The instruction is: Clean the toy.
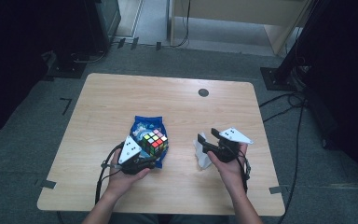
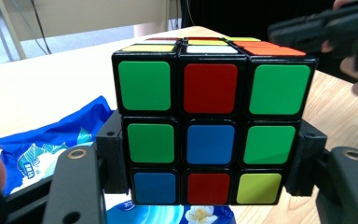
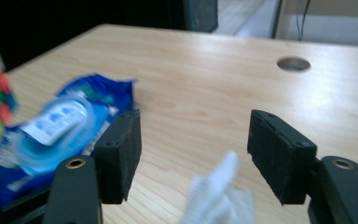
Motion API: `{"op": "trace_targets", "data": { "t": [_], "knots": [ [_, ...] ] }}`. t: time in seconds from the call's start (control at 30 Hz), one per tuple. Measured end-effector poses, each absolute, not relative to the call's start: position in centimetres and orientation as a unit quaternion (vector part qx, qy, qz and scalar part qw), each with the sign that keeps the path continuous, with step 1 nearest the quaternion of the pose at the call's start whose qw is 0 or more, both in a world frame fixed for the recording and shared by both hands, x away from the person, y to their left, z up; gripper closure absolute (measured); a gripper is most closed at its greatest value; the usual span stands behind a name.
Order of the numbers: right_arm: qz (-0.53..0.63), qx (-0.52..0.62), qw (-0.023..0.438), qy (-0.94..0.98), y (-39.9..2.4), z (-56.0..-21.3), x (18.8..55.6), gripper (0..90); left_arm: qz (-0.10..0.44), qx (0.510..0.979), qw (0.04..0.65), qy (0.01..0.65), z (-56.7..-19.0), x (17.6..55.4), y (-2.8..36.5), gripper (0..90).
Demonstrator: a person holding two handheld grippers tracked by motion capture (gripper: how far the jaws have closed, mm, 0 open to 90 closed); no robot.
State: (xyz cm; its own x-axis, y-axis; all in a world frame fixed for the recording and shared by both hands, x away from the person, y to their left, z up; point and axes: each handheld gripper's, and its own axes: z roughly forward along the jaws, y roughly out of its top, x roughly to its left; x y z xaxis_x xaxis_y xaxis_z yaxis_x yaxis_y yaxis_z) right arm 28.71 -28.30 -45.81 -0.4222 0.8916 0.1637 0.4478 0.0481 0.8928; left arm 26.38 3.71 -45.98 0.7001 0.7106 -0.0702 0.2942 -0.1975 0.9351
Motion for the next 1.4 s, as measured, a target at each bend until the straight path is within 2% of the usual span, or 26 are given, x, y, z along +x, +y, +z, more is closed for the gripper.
{"op": "trace_targets", "data": {
  "t": [0.17,0.33,0.47,0.63,0.8,0.87,1.1,1.4],
  "knots": [
    [0.445,0.472,0.219,0.729,-28.1,-47.7,29.4,38.8,0.191,0.752,0.535,0.334,-46.1,26.4,3.6,33.8],
    [0.411,0.469,0.210,0.753,-28.1,-49.2,29.7,47.0,0.189,0.756,0.532,0.331,-46.2,26.3,3.4,33.9],
    [0.410,0.473,0.169,0.761,-28.7,-49.7,30.0,54.6,0.189,0.755,0.533,0.331,-46.1,26.3,3.4,33.8],
    [0.386,0.479,0.163,0.772,-29.1,-50.6,30.2,63.2,0.189,0.754,0.533,0.333,-46.2,26.4,3.5,33.8],
    [0.367,0.462,0.178,0.787,-28.8,-50.9,30.1,82.8,0.189,0.754,0.534,0.333,-46.1,26.4,3.5,33.8],
    [0.372,0.457,0.179,0.788,-28.7,-50.7,30.0,87.2,0.189,0.755,0.534,0.332,-46.1,26.4,3.5,33.8],
    [0.447,0.439,0.192,0.756,-27.8,-47.2,28.7,88.8,0.185,0.759,0.533,0.325,-46.2,26.2,3.1,33.8],
    [0.552,0.344,0.193,0.735,-23.5,-40.8,24.7,88.9,0.180,0.769,0.531,0.307,-46.4,25.7,1.9,33.9]
  ]
}}
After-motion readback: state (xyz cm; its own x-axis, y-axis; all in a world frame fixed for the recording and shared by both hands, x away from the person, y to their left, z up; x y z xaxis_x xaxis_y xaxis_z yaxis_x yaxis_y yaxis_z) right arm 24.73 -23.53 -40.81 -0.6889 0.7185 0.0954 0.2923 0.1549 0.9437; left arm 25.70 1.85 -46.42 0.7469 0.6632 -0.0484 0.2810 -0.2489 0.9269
